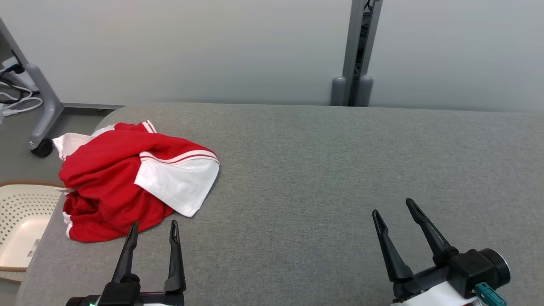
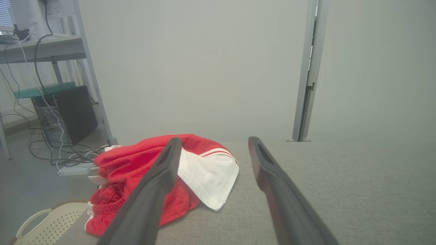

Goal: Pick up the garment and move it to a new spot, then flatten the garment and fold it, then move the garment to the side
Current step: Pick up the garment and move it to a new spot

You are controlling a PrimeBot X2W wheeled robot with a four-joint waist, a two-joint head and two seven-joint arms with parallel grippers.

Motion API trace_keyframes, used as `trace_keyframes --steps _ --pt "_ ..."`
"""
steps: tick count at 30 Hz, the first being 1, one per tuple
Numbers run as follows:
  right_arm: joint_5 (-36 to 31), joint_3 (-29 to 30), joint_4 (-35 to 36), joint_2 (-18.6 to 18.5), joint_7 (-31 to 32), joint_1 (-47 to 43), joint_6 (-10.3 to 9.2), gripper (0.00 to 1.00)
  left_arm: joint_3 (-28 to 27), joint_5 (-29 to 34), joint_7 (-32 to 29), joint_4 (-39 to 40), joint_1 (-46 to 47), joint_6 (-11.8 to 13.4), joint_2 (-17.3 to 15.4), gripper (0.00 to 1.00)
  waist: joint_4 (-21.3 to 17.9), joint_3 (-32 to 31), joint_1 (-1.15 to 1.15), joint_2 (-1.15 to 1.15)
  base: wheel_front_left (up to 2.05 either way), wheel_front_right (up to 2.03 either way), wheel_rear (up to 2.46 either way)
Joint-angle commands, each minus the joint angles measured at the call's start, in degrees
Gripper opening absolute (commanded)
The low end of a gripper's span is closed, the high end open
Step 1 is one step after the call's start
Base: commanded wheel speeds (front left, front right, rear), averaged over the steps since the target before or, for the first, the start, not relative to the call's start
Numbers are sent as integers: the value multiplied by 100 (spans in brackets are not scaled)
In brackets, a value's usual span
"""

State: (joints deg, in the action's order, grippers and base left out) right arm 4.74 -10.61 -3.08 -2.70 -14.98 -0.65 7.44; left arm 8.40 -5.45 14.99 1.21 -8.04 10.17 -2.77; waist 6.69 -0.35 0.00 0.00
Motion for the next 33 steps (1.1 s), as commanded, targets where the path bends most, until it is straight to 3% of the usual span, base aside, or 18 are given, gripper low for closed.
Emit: trace_keyframes --steps 1,15,23,33 --pt "-13 -31 -9 -38 -37 -81 8 100 -31 49 21 -3 -71 25 -20 100 273 -82 0 0 0 0 0" --pt "149 -185 -38 -39 -38 -192 5 100 -256 132 21 62 -218 -13 -19 100 1012 -278 0 0 0 0 0" --pt "204 -210 -42 -38 -38 -218 5 100 -354 22 21 144 -220 -91 -20 100 1157 -316 0 0 0 0 0" --pt "156 -263 -53 -38 -37 -207 5 100 -429 -244 21 101 -281 58 -21 100 1077 -244 0 0 0 0 0"
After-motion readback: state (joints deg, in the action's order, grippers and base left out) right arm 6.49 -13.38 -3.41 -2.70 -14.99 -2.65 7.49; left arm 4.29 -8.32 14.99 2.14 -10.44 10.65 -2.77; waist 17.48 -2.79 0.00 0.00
